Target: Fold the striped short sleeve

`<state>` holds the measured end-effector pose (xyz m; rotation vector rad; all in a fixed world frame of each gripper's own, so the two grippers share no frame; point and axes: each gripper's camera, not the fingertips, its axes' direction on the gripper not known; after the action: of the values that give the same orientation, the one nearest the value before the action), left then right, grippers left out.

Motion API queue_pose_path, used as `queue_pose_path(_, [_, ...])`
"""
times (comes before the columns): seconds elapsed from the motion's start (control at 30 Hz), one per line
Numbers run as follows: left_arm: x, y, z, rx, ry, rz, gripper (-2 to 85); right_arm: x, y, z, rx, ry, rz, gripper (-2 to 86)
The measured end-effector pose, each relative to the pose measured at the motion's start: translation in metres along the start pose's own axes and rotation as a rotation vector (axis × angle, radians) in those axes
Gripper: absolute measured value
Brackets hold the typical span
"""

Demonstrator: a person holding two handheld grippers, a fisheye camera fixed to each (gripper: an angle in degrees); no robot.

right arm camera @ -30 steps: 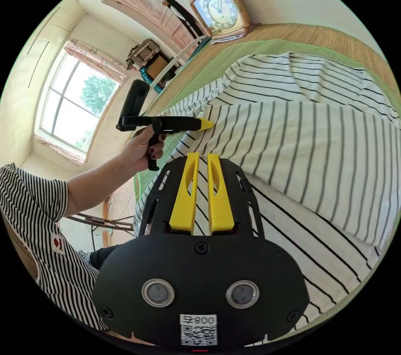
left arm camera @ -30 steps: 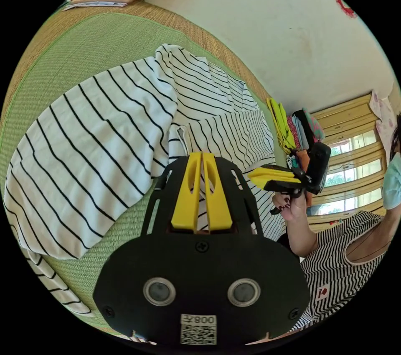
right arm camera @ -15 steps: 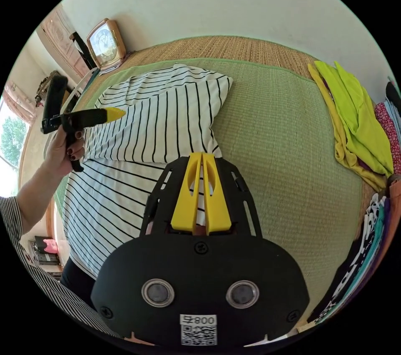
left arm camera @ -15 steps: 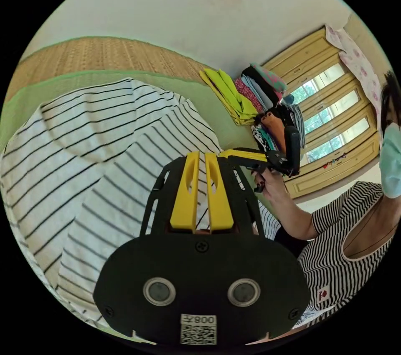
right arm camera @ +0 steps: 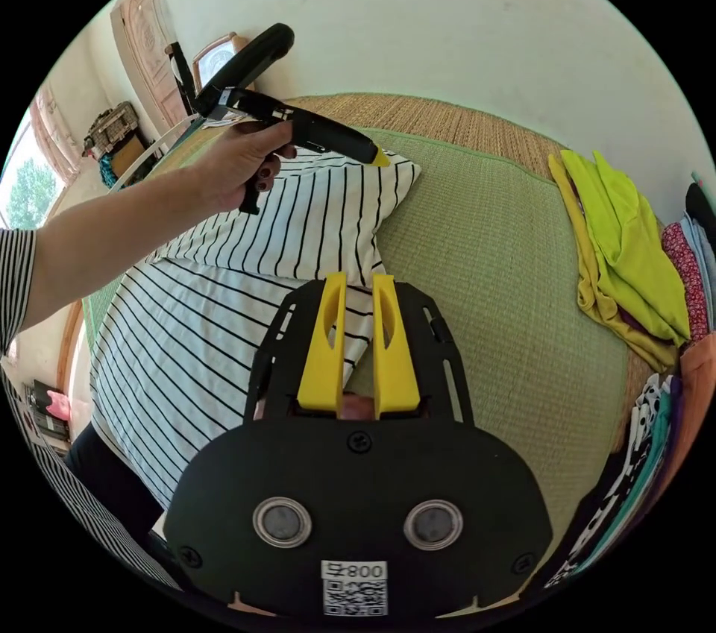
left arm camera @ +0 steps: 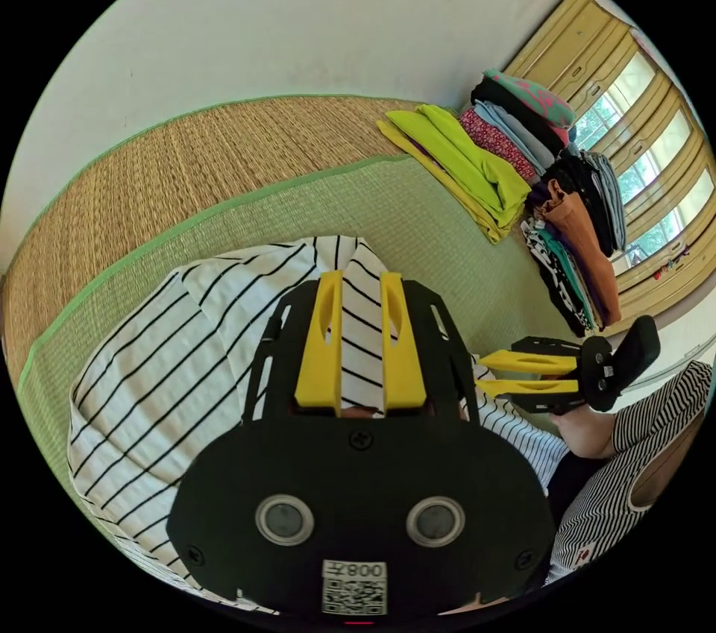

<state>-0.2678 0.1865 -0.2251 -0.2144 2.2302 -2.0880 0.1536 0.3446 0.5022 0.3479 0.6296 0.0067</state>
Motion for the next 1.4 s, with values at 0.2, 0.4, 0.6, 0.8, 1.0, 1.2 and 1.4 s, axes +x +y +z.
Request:
queue_pose_path(0.2, [0.013, -0.011, 0.03, -0.077, -0.047, 0.013, 2.1, 0.001, -0.004, 0.002, -0.067, -0.008, -0.024, 4.3])
queue_pose_path(0.4, [0.033, -0.024, 0.029, -0.003, -0.038, 0.045, 0.6, 0.034, 0.002, -0.026, -0.017, -0.111, 0.046, 2.0])
queue_pose_path(0.6, [0.039, -0.034, 0.06, -0.057, -0.059, 0.037, 1.0, 0.063, 0.011, -0.028, -0.036, -0.162, 0.108, 1.6])
queue_pose_path(0.8, [0.046, -0.017, 0.043, 0.05, -0.014, 0.011, 2.3, 0.072, 0.013, -0.031, -0.049, -0.19, 0.117, 1.2])
queue_pose_path(1.0, [0.074, 0.007, 0.055, -0.034, 0.054, 0.084, 1.2, 0.09, 0.018, -0.045, -0.02, -0.171, 0.149, 0.3])
queue_pose_path(1.2, [0.081, 0.015, 0.074, -0.08, 0.03, 0.076, 0.3, 0.073, 0.014, -0.048, 0.027, -0.152, 0.077, 0.1])
queue_pose_path(1.4, [0.08, 0.02, 0.074, -0.071, 0.02, 0.069, 0.2, 0.067, 0.009, -0.015, -0.074, -0.168, 0.05, 0.1])
